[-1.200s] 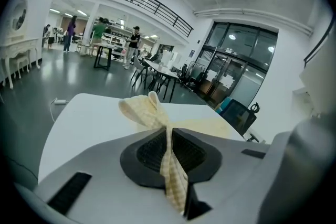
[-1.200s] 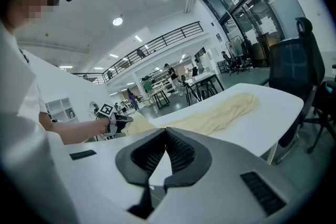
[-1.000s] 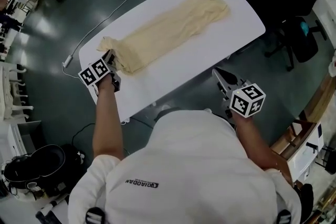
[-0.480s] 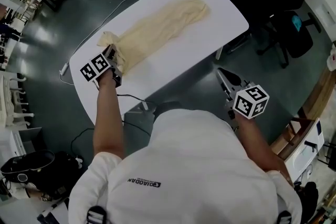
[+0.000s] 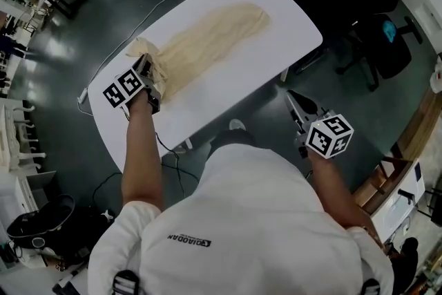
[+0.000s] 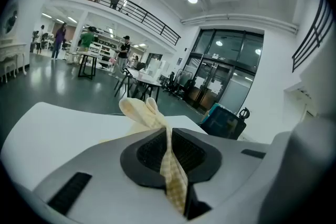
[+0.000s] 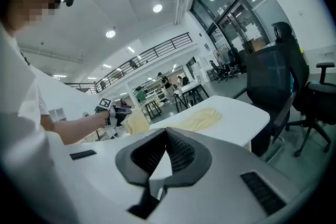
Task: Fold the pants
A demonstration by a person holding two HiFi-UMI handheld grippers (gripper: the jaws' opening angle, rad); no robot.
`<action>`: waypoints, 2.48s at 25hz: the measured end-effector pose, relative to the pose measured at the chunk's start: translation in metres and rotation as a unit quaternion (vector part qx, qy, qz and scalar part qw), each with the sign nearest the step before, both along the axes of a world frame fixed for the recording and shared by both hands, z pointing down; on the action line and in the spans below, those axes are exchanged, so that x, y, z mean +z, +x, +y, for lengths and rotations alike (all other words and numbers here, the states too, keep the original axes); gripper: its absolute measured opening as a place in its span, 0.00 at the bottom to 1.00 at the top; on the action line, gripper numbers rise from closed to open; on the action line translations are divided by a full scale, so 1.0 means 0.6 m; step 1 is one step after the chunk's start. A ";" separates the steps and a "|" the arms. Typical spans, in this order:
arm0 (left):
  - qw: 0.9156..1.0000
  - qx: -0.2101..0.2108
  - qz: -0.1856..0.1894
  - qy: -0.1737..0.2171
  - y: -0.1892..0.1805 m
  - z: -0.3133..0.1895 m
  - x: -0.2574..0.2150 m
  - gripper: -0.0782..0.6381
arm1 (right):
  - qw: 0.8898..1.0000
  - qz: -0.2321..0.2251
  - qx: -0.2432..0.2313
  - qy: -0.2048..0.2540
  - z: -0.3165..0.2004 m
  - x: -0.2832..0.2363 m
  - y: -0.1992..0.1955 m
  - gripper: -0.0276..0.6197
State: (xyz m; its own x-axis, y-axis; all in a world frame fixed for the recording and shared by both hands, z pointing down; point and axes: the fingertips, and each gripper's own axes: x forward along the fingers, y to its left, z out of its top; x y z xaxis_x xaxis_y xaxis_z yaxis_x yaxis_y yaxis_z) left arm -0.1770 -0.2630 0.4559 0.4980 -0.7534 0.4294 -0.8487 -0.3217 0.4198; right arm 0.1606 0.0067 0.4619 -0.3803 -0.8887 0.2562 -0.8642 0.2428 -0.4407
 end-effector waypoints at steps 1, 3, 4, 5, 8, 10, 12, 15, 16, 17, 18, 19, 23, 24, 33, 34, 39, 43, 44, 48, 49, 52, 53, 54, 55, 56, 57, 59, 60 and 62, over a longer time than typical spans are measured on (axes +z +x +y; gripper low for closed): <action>1.000 -0.002 0.003 0.003 0.005 -0.004 -0.002 0.19 | 1.000 0.003 -0.002 0.002 -0.010 -0.002 0.005 0.07; 1.000 -0.002 0.008 0.008 0.017 -0.012 -0.007 0.19 | 1.000 0.013 -0.009 0.006 -0.032 -0.008 0.013 0.07; 1.000 -0.001 0.009 0.011 0.023 -0.017 -0.010 0.19 | 1.000 0.018 -0.013 0.007 -0.046 -0.011 0.016 0.07; 1.000 0.001 0.010 0.014 0.029 -0.022 -0.015 0.19 | 1.000 0.023 -0.018 0.007 -0.060 -0.014 0.020 0.07; 1.000 0.007 0.009 0.022 0.045 -0.039 -0.028 0.19 | 0.999 0.029 -0.028 0.004 -0.110 -0.023 0.027 0.07; 1.000 0.014 0.012 0.023 0.055 -0.054 -0.039 0.19 | 0.999 0.031 -0.035 0.005 -0.150 -0.032 0.026 0.07; 0.999 0.020 0.019 0.026 0.064 -0.067 -0.049 0.19 | 0.998 0.035 -0.046 0.008 -0.186 -0.037 0.019 0.07; 0.999 0.032 0.022 0.037 0.092 -0.091 -0.059 0.19 | 0.997 0.036 -0.061 0.015 -0.242 -0.033 0.018 0.07; 0.998 0.035 0.022 0.040 0.107 -0.101 -0.060 0.19 | 0.997 0.035 -0.065 0.015 -0.261 -0.028 0.023 0.07; 0.998 0.037 0.021 0.041 0.121 -0.108 -0.059 0.19 | 0.997 0.034 -0.070 0.014 -0.279 -0.022 0.028 0.07; 0.998 0.038 0.019 0.041 0.134 -0.114 -0.057 0.19 | 0.997 0.030 -0.074 0.012 -0.294 -0.017 0.032 0.07; 0.998 0.038 0.016 0.040 0.145 -0.117 -0.055 0.19 | 0.996 0.026 -0.079 0.011 -0.307 -0.015 0.035 0.07; 0.999 0.033 -0.003 0.035 0.181 -0.123 -0.041 0.19 | 0.994 0.016 -0.110 0.012 -0.354 -0.010 0.043 0.07; 0.999 0.028 -0.006 0.032 0.191 -0.126 -0.035 0.19 | 0.992 0.014 -0.121 0.012 -0.367 -0.007 0.049 0.07; 0.998 -0.043 -0.043 0.017 0.257 -0.173 -0.023 0.19 | 0.974 0.013 -0.228 0.005 -0.461 -0.005 0.109 0.07; 0.997 -0.047 -0.053 0.018 0.270 -0.178 -0.022 0.19 | 0.972 0.012 -0.234 0.006 -0.469 -0.004 0.124 0.07; 0.994 -0.062 -0.092 0.024 0.345 -0.208 -0.027 0.19 | 0.966 0.002 -0.257 0.001 -0.500 0.013 0.204 0.07; 0.991 -0.057 -0.116 0.024 0.397 -0.216 -0.031 0.19 | 0.962 0.000 -0.273 0.003 -0.508 0.014 0.245 0.07; 0.991 -0.056 -0.118 0.023 0.413 -0.221 -0.029 0.19 | 0.962 -0.001 -0.274 0.004 -0.513 0.015 0.258 0.07; 0.991 -0.051 -0.125 0.008 0.473 -0.242 -0.012 0.19 | 0.961 -0.010 -0.277 0.004 -0.531 0.014 0.297 0.07; 0.991 -0.048 -0.126 0.003 0.489 -0.247 -0.006 0.19 | 0.961 -0.013 -0.277 0.004 -0.533 0.015 0.304 0.07; 0.990 -0.031 -0.134 -0.012 0.543 -0.262 0.016 0.19 | 0.961 -0.022 -0.277 0.000 -0.537 0.022 0.326 0.07; 0.990 -0.025 -0.140 -0.017 0.560 -0.267 0.026 0.19 | 0.961 -0.023 -0.277 -0.002 -0.539 0.026 0.332 0.07; 0.989 -0.019 -0.148 -0.024 0.576 -0.272 0.039 0.19 | 0.961 -0.025 -0.276 -0.003 -0.540 0.030 0.337 0.07; 0.987 -0.013 -0.157 -0.034 0.590 -0.277 0.057 0.19 | 0.961 -0.027 -0.276 -0.005 -0.542 0.034 0.342 0.07; 0.985 -0.009 -0.167 -0.046 0.603 -0.281 0.077 0.19 | 0.961 -0.029 -0.275 -0.007 -0.543 0.038 0.348 0.07; 0.983 -0.005 -0.174 -0.058 0.615 -0.284 0.098 0.19 | 0.961 -0.032 -0.274 -0.009 -0.543 0.041 0.352 0.07; 0.980 0.001 -0.183 -0.078 0.638 -0.288 0.137 0.19 | 0.961 -0.036 -0.274 -0.011 -0.538 0.046 0.360 0.07; 0.979 0.003 -0.186 -0.087 0.647 -0.290 0.156 0.19 | 0.961 -0.037 -0.273 -0.013 -0.536 0.049 0.364 0.07; 0.976 0.006 -0.195 -0.102 0.664 -0.296 0.192 0.19 | 0.962 -0.037 -0.271 -0.017 -0.532 0.058 0.372 0.07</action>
